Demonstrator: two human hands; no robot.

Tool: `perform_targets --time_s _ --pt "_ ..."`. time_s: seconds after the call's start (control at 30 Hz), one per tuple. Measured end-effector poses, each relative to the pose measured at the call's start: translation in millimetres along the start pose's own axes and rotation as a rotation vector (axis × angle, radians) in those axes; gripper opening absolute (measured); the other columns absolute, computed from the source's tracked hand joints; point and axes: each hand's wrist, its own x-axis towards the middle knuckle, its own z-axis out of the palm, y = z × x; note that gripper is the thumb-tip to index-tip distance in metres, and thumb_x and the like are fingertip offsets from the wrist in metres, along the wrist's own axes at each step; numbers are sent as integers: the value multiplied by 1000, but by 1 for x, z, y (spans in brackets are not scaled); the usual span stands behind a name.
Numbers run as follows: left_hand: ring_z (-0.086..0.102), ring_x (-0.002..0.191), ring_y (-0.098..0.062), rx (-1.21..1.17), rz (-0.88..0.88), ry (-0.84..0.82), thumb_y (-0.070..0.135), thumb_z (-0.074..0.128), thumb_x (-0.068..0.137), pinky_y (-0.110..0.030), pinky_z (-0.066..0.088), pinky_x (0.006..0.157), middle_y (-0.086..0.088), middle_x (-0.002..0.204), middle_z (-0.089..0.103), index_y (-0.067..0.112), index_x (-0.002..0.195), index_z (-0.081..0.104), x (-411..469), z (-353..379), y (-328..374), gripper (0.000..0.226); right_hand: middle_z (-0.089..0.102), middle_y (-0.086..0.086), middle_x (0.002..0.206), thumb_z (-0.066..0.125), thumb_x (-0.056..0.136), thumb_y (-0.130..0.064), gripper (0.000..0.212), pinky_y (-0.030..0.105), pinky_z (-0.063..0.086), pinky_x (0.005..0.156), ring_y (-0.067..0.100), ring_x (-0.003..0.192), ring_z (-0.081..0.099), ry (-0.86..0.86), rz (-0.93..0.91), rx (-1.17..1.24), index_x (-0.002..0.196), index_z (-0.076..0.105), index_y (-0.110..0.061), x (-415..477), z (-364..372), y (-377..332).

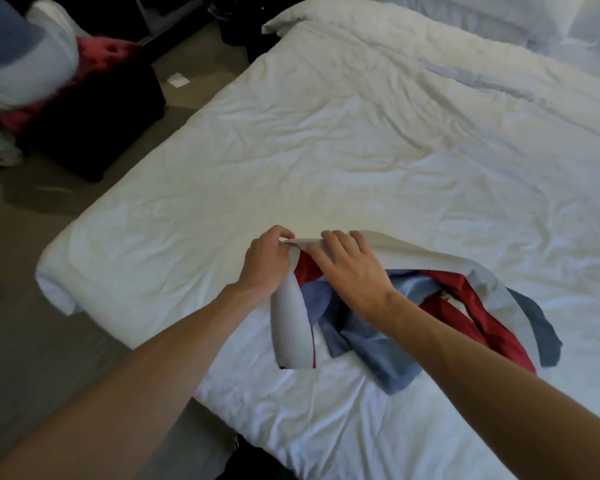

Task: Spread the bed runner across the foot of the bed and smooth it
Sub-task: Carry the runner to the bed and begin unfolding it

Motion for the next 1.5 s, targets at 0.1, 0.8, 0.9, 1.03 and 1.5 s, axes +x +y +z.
perform_targets --time_s 0.1,0.8,0.9,1.03,1.5 --pt "60 88 -19 -6 12 -35 12 45 90 -30 47 71 -1 98 64 26 101 56 8 -31 -13 21 54 12 118 45 90 -16 38 46 35 100 31 107 51 19 -45 9 128 45 -14 25 -7 -17" --pt "52 117 -21 153 153 -130 49 53 88 -34 44 91 -3 134 51 17 141 30 59 -99 -119 66 66 6 89 48 89 -11 18 34 41 62 33 75 61 -126 213 359 107 51 -12 198 12 -57" --pt "49 123 -21 251 148 -100 48 55 87 -36 47 94 -4 142 44 14 145 26 53 -92 -126 73 66 5 85 45 92 -11 14 33 39 59 32 71 60 -121 219 351 106 49 -13 205 17 -48" --pt "63 103 -25 299 190 -19 27 51 95 -38 52 82 -7 118 63 11 129 49 59 -91 -129 38 65 3 83 42 94 -13 11 35 45 61 30 69 60 -117 222 371 104 48 -15 208 20 -41" --pt "64 74 -31 406 167 149 24 43 98 -33 41 59 -3 83 66 14 97 58 111 -119 -130 19 58 4 93 36 101 -27 21 40 48 68 31 77 59 -176 127 379 104 53 -14 220 24 -39"
